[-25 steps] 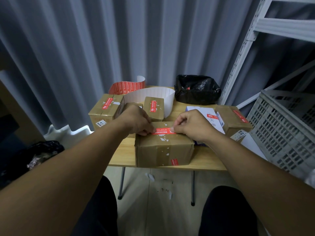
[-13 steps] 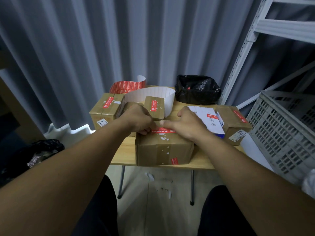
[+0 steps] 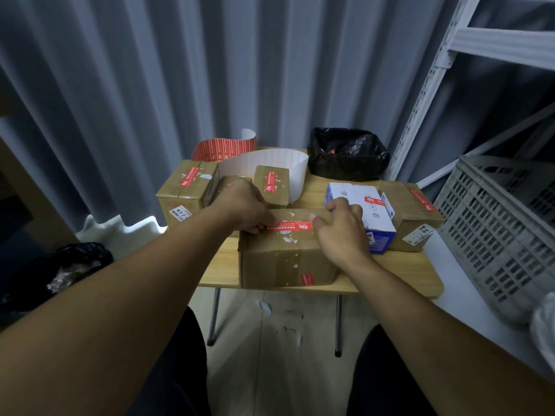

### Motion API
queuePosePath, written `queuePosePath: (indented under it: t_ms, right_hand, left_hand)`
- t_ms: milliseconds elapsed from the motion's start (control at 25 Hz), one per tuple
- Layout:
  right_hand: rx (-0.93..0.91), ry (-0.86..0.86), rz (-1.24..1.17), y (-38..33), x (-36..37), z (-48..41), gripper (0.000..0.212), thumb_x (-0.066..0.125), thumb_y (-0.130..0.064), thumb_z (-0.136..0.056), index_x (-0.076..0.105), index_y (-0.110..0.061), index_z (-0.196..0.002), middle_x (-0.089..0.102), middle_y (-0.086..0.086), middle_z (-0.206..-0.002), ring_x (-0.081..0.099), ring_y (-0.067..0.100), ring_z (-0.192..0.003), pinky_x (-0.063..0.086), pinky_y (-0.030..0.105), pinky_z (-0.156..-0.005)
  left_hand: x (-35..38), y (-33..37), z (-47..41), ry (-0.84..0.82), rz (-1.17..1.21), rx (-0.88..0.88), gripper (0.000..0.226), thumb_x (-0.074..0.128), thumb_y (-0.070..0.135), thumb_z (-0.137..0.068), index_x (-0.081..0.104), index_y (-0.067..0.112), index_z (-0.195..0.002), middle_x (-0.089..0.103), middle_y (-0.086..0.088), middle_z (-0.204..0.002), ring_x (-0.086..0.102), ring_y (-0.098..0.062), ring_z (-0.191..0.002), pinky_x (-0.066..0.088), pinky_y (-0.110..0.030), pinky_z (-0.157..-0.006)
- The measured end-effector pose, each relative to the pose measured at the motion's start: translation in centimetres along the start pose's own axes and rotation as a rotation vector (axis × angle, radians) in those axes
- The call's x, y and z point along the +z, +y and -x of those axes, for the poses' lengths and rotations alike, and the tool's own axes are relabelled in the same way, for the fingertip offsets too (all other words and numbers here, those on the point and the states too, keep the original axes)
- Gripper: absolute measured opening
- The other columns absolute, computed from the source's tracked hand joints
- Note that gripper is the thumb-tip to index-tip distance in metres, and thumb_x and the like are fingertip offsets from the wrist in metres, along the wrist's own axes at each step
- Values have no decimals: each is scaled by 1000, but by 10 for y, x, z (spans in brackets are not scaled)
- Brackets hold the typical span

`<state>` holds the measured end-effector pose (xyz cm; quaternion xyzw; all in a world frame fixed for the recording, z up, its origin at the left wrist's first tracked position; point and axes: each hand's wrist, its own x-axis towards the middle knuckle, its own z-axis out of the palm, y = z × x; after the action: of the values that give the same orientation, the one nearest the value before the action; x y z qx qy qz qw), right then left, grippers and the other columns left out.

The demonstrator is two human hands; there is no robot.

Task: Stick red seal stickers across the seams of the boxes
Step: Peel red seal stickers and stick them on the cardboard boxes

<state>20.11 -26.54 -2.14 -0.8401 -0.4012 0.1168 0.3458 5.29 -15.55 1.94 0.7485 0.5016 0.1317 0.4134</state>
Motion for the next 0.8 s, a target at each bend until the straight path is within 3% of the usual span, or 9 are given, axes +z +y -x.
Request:
queuePosePath:
  t_ms: [280, 440, 520, 680, 800]
  right_hand:
    - [-103, 12, 177, -11, 6, 4, 59, 55, -49, -97, 41, -16, -144, 36, 9, -148, 32, 29, -137, 37, 43, -106]
    - [-93, 0, 186, -12, 7, 6, 60, 53, -51, -98, 41, -15, -145, 37, 10, -149, 33, 29, -138, 38, 44, -106]
    - [-79, 3, 208, -15, 7, 7, 63, 52, -54, -98, 40, -15, -146, 38, 10, -149, 33, 30, -138, 38, 45, -105]
    - [-60, 11, 336, -26, 14, 13, 77, 49, -67, -92, 37, -15, -146, 36, 13, -150, 32, 32, -138, 37, 48, -104]
    - [-35, -3, 400, -36, 21, 13, 83, 48, -75, -86, 39, -15, -143, 36, 15, -148, 31, 34, -137, 36, 51, -103]
  left_hand:
    - [1, -3, 3, 21, 30, 31, 23, 84, 12, -78, 75, 7, -99, 73, -8, -91, 73, -19, -79, 63, -30, -70]
    - [-2, -7, 5, 35, 123, 27, 10, 76, 4, -83, 74, 5, -93, 73, -10, -88, 72, -22, -79, 60, -27, -63]
    - [-2, -12, 5, 122, 249, 18, 5, 67, 2, -84, 70, 5, -86, 69, -12, -87, 69, -27, -82, 58, -30, -59]
    - [-3, -22, 4, 240, 516, -99, 11, 59, 4, -84, 59, 15, -87, 67, -14, -100, 65, -34, -96, 56, -44, -80]
    - [-4, -22, 4, 206, 542, -123, 13, 56, 0, -83, 60, 10, -89, 63, -15, -92, 62, -32, -88, 50, -39, -70]
